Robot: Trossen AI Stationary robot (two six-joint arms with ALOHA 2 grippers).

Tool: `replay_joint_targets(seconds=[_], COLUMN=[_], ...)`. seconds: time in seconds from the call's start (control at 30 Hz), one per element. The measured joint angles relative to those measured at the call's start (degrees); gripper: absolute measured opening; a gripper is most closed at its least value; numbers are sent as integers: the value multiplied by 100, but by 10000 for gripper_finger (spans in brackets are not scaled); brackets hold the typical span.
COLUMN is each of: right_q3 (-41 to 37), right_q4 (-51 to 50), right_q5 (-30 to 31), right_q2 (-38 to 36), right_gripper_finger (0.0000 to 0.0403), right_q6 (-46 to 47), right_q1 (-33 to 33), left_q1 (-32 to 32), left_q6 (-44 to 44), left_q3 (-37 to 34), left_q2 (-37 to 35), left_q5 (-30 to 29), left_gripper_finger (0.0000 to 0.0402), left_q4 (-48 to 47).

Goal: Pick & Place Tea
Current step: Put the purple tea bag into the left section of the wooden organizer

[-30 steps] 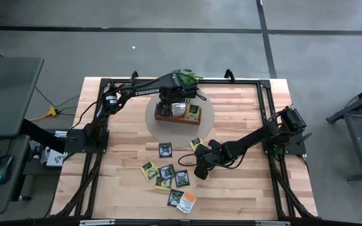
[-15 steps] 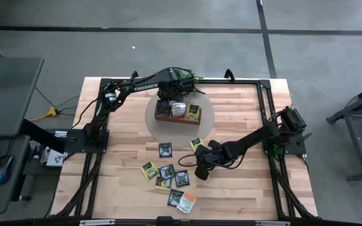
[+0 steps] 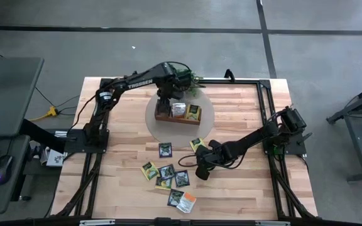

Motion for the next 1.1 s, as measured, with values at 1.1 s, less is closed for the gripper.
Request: replay_joint_targets(seconds=[1.1], right_q3=[0], right_q4=[2], right_q5=[378], right_q2=[0], right_gripper_finger=[0], right_q6=[-212], right_q1=[66], left_q1=[703], left_q6=[-645], left_q3=[-5334], left_q2=[-2812], left_q5=[3164], left_gripper_finger=[163], left_q4=[5160])
